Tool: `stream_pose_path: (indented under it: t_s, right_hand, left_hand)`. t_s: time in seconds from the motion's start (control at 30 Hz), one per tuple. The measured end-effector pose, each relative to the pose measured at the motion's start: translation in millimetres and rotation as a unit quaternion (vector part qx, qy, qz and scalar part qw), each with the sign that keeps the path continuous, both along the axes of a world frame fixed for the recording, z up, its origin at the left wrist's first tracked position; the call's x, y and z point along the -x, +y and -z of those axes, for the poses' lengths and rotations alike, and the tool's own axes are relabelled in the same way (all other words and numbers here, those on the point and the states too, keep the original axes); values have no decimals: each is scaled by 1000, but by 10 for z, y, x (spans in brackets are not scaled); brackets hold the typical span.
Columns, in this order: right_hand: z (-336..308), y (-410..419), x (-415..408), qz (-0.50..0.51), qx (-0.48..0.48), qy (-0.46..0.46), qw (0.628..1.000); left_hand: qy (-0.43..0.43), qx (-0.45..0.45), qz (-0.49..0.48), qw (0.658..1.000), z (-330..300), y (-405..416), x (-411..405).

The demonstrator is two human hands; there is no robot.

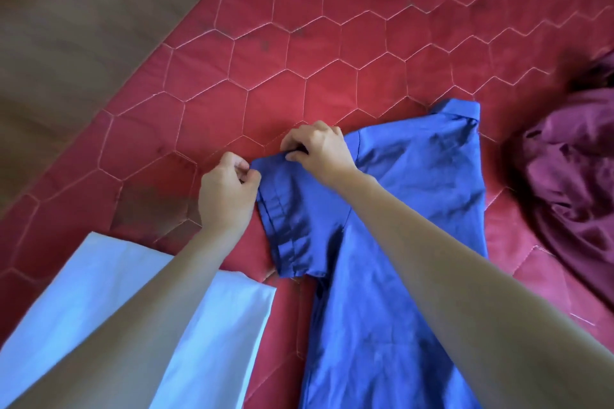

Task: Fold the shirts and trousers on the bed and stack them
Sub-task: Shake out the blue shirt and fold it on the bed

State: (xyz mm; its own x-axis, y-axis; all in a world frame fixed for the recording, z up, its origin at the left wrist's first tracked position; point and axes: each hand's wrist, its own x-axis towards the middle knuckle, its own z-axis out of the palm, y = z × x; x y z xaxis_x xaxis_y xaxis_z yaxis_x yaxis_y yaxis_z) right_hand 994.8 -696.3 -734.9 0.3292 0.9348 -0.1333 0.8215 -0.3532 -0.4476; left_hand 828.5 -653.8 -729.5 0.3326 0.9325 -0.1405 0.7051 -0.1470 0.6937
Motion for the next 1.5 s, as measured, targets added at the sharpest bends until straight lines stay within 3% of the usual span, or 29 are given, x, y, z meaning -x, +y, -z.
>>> stream_pose_path:
  t_s: [0.07, 0.13, 0.23, 0.43, 0.57, 0.77, 0.93, 1.07, 1.27, 1.4, 1.5]
  right_hand:
    - [6, -51, 57, 2, -42, -46, 998]
    - [-22, -222, 116, 50, -148, -83, 984]
    - [6, -629, 95, 130, -217, -125, 960]
    - [281, -1287, -334, 165, 107, -147, 969]
    - [384, -1434, -538, 161, 106, -160, 968]
    - [410, -1471, -539, 153, 100, -179, 967]
    - [408, -1468, -547, 166, 74, -166, 969]
    - [432, -1476, -548, 169, 70, -163, 969]
    - [408, -1470, -533, 167, 82, -159, 970]
    - [387, -1455, -536, 168, 85, -159, 969]
    - [395, -1455, -539, 168, 80, -158, 970]
  left_hand:
    - [18, -90, 15, 996, -21, -56, -5]
    - [31, -205, 93, 974, -41, -165, -30]
    - [26, -250, 253, 934, -14, -449, -176]
    - [169, -146, 411, 884, 218, -1002, -712]
    - [218, -137, 391, 883, 347, -1225, -792]
    - [176, -220, 366, 887, 297, -1255, -992]
    - [196, -182, 373, 889, 448, -884, -1127]
    - [228, -216, 310, 898, 494, -562, -562]
    - [274, -174, 197, 925, 307, -479, -350]
    - [167, -230, 291, 914, 131, -1295, -562]
    - [183, -174, 313, 916, 283, -1592, -407]
